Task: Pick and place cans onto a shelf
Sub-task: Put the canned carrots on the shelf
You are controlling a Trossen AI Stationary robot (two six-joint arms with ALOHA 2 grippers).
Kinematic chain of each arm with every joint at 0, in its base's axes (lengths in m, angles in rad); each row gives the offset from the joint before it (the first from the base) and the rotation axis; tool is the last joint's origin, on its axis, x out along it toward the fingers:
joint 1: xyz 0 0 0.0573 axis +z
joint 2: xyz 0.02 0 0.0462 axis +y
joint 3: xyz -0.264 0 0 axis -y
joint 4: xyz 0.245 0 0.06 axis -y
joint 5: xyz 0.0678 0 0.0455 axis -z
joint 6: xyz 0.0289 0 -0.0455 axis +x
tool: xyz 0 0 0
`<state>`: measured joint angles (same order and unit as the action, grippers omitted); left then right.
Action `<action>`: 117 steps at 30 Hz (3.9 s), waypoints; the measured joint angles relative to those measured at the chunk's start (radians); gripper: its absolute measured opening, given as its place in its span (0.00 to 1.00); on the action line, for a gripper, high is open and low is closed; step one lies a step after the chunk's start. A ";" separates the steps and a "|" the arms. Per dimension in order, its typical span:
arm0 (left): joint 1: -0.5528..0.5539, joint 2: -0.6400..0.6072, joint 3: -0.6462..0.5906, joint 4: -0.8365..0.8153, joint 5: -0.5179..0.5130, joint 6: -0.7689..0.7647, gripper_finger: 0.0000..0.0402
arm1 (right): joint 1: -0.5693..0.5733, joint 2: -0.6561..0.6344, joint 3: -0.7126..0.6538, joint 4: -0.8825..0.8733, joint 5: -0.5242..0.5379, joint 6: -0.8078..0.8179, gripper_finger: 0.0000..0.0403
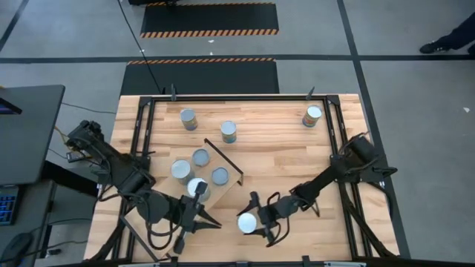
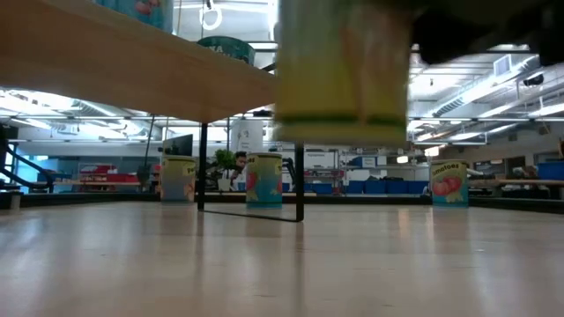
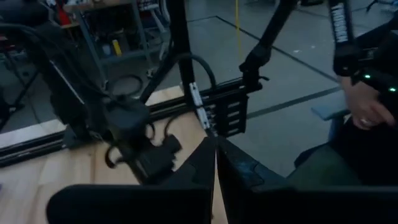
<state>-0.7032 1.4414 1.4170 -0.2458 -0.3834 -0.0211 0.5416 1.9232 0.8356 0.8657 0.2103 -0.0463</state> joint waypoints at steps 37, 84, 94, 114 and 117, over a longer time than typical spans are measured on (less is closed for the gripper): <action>0.018 0.484 0.480 -0.402 -0.096 -0.303 0.72 | 0.078 -0.298 0.011 -0.467 0.033 0.119 0.94; 0.027 0.685 0.485 -0.472 -0.159 -0.596 0.69 | 0.211 -0.386 0.010 -0.785 0.293 0.355 0.93; 0.027 0.691 0.485 -0.504 -0.117 -0.675 0.87 | 0.211 -0.386 0.010 -0.785 0.294 0.369 0.93; 0.022 0.696 0.401 -0.512 -0.242 -0.674 0.88 | 0.215 -0.386 0.010 -0.790 0.293 0.395 0.93; 0.022 0.681 0.391 -0.493 -0.256 -0.674 0.88 | 0.215 -0.386 0.010 -0.792 0.293 0.394 0.93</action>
<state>-0.6813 2.1228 1.8076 -0.7389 -0.6396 -0.6954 0.7570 1.5372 0.8452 0.0742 0.5037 0.3473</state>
